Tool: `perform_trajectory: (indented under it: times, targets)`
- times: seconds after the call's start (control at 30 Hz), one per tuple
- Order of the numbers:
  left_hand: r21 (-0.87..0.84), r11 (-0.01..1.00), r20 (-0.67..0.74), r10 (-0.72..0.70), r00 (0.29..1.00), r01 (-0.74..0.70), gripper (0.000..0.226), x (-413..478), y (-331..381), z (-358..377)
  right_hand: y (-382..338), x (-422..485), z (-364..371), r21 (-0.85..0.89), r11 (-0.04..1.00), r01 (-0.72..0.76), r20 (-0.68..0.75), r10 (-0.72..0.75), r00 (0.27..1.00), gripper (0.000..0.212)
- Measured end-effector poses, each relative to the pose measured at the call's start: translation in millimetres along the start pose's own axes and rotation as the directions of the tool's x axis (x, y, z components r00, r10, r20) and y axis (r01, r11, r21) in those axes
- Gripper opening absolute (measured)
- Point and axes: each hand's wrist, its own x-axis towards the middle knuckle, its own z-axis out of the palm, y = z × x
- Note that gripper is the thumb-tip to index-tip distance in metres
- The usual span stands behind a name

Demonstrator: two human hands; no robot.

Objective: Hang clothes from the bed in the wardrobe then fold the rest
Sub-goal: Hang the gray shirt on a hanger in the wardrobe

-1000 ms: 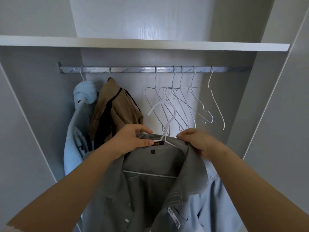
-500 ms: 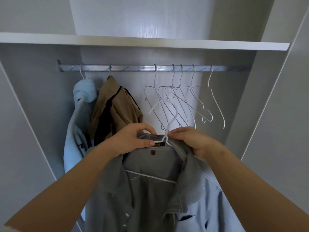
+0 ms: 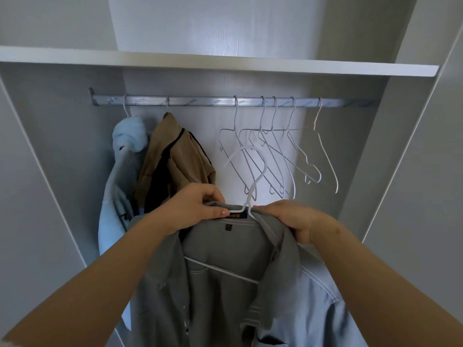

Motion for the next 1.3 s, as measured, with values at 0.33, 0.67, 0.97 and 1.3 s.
perform_trajectory:
  times: [0.33,0.67,0.97,1.3]
  targets:
    - [0.075,0.995,-0.233,0.075,0.970,-0.060,0.022,6,-6,10,4,-11,6,-0.397,0.827,0.399,-0.212,-0.505,0.837,0.020]
    - [0.247,0.969,-0.270,0.059,0.961,0.009,0.009,8,4,27,5,-13,12,-0.737,0.572,0.360,-0.233,-0.715,0.659,0.020]
    - [0.279,0.959,-0.346,0.151,0.926,-0.053,0.007,7,8,31,12,-16,25,-0.475,0.700,0.533,-0.311,-0.700,0.643,0.031]
    - [0.155,0.981,-0.250,0.150,0.956,-0.113,0.015,6,12,22,13,-12,1,-0.544,0.783,0.301,-0.343,-0.535,0.772,0.057]
